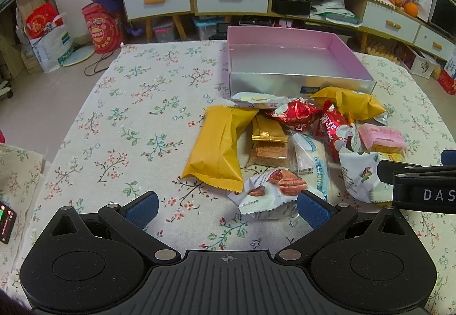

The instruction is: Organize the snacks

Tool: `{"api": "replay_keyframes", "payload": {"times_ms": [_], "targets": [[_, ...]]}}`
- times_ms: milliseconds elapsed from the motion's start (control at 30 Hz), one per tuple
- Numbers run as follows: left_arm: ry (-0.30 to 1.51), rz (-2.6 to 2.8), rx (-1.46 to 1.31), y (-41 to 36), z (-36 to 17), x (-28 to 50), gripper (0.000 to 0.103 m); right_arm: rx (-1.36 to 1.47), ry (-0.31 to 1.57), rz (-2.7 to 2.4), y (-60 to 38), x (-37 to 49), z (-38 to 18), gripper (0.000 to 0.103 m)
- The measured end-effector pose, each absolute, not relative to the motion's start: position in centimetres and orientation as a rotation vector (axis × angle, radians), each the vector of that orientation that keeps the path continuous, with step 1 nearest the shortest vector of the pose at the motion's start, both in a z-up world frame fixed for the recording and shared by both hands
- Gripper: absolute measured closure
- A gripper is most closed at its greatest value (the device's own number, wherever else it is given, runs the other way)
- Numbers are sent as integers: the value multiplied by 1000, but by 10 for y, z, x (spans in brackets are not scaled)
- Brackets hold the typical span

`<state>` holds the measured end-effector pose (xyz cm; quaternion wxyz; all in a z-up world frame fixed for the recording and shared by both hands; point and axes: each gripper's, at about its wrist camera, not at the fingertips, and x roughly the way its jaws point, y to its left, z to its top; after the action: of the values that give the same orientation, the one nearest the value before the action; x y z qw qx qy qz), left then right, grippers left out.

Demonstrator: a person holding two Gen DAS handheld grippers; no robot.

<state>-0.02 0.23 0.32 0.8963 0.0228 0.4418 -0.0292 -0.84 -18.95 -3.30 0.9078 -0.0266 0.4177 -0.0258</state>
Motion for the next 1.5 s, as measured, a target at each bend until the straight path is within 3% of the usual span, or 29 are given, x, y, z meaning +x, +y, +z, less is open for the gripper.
{"api": "replay_keyframes", "payload": {"times_ms": [667,967,1200,1500], "targets": [[857,-148,4,13,22,6,0,-76,854,-35,-195,-7,-29,25],[1001,-274,-36,19,20,41,0,-27,779,39,-216,-5,-25,25],[1012,-279,-11,25,16,70,0,78,859,139,-226,22,-21,25],[1034,-312,-111,52,-5,94,7,322,1006,262,-236,46,-34,43]]}}
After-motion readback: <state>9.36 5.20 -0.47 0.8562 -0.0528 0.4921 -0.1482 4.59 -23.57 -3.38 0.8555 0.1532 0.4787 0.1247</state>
